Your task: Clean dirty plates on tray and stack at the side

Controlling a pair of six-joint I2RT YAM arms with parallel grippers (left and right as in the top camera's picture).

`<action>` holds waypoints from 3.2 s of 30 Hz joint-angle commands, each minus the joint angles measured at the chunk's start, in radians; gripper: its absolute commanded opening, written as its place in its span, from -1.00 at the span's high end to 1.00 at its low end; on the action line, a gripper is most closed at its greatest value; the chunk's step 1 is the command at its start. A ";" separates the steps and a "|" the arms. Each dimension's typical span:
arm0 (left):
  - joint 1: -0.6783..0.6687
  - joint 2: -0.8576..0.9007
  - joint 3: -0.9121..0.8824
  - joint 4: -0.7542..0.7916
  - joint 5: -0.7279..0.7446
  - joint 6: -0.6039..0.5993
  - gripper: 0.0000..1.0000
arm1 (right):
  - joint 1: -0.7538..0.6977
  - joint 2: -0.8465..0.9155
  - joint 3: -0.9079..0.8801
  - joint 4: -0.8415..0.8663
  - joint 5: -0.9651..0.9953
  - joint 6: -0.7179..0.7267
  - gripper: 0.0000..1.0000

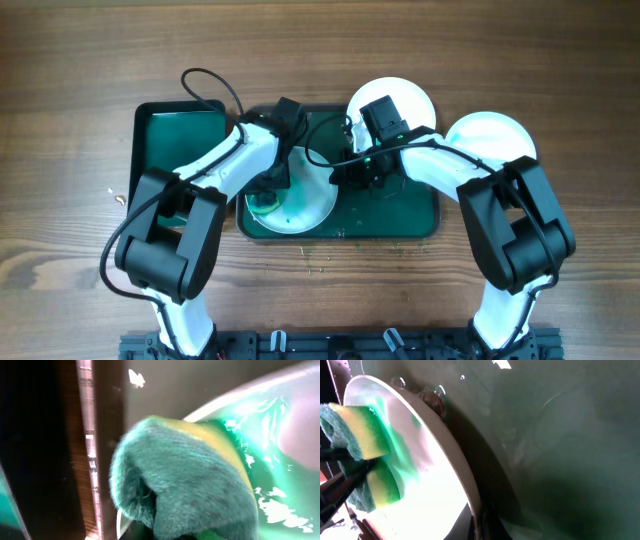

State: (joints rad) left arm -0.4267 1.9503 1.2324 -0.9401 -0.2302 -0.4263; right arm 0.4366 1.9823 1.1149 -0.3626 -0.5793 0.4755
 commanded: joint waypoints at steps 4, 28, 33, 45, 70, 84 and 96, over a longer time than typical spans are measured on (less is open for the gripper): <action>-0.003 0.052 -0.048 -0.010 0.642 0.512 0.92 | -0.020 0.018 -0.011 -0.004 0.028 0.021 0.91; 0.083 -0.025 0.291 -0.183 0.031 -0.105 0.92 | -0.020 -0.005 -0.010 -0.036 0.032 0.011 0.91; 0.121 -0.069 0.356 -0.230 0.114 -0.101 0.92 | -0.019 -0.148 -0.010 -0.113 0.175 -0.028 0.91; 0.121 -0.069 0.356 -0.181 0.114 -0.104 0.92 | 0.116 -0.601 -0.008 -0.380 1.020 -0.083 0.91; 0.121 -0.069 0.356 -0.183 0.115 -0.106 0.92 | 0.627 -0.612 -0.008 -0.394 2.094 -0.112 0.91; 0.121 -0.069 0.356 -0.199 0.114 -0.106 0.92 | 0.379 -0.583 -0.011 -0.338 1.102 0.227 0.91; 0.121 -0.069 0.356 -0.190 0.113 -0.106 0.92 | 0.244 -0.223 -0.012 -0.223 0.571 0.360 0.91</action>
State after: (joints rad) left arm -0.3058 1.9007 1.5723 -1.1328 -0.1215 -0.5148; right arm 0.6796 1.7123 1.1053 -0.5961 0.1471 0.7902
